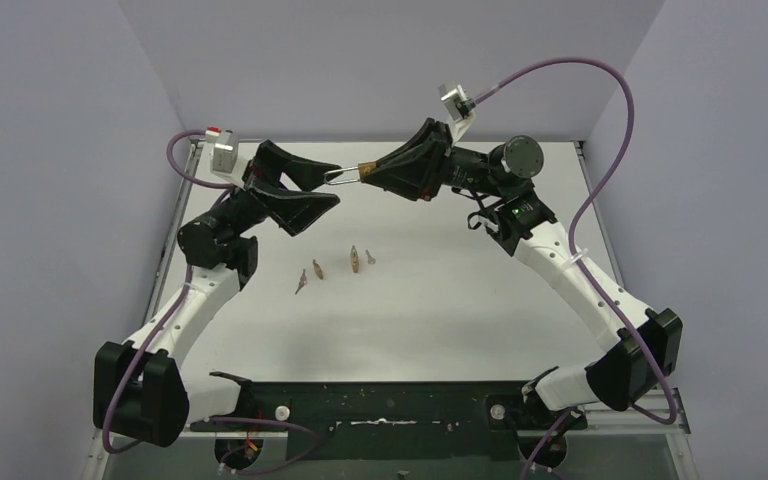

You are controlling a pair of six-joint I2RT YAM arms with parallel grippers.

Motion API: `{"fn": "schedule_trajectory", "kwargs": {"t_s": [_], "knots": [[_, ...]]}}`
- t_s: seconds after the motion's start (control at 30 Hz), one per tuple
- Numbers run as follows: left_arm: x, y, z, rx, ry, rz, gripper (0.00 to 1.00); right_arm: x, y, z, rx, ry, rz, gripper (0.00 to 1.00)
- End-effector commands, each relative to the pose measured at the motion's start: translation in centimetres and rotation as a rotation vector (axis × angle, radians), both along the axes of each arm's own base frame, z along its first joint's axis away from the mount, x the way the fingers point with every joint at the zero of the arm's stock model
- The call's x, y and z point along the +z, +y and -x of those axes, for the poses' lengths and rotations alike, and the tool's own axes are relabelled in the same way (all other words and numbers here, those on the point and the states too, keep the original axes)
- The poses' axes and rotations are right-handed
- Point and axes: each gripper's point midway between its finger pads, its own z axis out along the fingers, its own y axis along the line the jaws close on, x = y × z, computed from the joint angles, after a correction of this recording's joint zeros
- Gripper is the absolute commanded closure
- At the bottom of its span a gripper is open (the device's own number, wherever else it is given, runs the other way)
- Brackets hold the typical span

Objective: Lock with the key
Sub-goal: Lock the lock.

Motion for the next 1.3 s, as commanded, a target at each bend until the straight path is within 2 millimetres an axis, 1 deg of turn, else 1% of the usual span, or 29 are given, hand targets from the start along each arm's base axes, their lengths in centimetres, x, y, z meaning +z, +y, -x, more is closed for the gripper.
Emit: {"fn": "schedule_trajectory", "kwargs": {"t_s": [0.0, 0.1, 0.2, 0.27, 0.37, 0.47, 0.53, 0.6, 0.73, 0.93, 1.1, 1.13, 1.27], "knots": [[2.7, 0.2, 2.7, -0.047, -0.118, -0.019, 0.24, 3.0, -1.9, 0.9, 0.012, -0.062, -0.088, 1.00], [3.0, 0.4, 3.6, -0.055, -0.154, -0.041, 0.14, 3.2, -3.0, 0.8, 0.016, -0.043, -0.090, 1.00], [3.1, 0.5, 3.9, -0.060, -0.155, -0.055, 0.13, 3.3, -3.9, 1.1, 0.037, -0.019, -0.072, 1.00], [3.0, 0.6, 4.1, -0.068, -0.159, -0.062, 0.12, 3.3, -4.2, 1.7, 0.071, 0.007, -0.059, 1.00], [2.5, 0.4, 4.1, -0.085, -0.157, -0.087, 0.12, 3.9, -4.6, 3.6, 0.158, 0.034, -0.061, 1.00], [2.2, 0.2, 4.4, -0.111, -0.172, -0.128, 0.12, 5.3, -5.4, 6.2, 0.265, 0.002, -0.089, 1.00], [2.1, 0.0, 4.9, -0.137, -0.185, -0.161, 0.12, 5.8, -5.9, 7.3, 0.314, -0.001, -0.093, 1.00], [2.0, -0.1, 5.4, -0.162, -0.198, -0.195, 0.12, 6.2, -6.1, 7.9, 0.345, 0.000, -0.097, 1.00], [1.7, -0.1, 6.6, -0.190, -0.238, -0.250, 0.14, 6.5, -6.0, 8.0, 0.370, 0.005, -0.102, 1.00], [2.1, 0.1, 7.4, -0.177, -0.271, -0.241, 0.16, 6.3, -5.0, 7.9, 0.416, 0.028, -0.112, 1.00], [3.0, 0.2, 7.1, -0.174, -0.247, -0.208, 0.16, 5.5, -4.2, 7.8, 0.426, 0.033, -0.100, 1.00], [3.2, 0.2, 6.9, -0.175, -0.236, -0.198, 0.16, 5.3, -4.0, 7.5, 0.418, 0.036, -0.093, 1.00], [3.9, 0.1, 5.8, -0.178, -0.183, -0.165, 0.24, 4.0, -3.2, 6.0, 0.340, 0.062, -0.052, 1.00]]}}
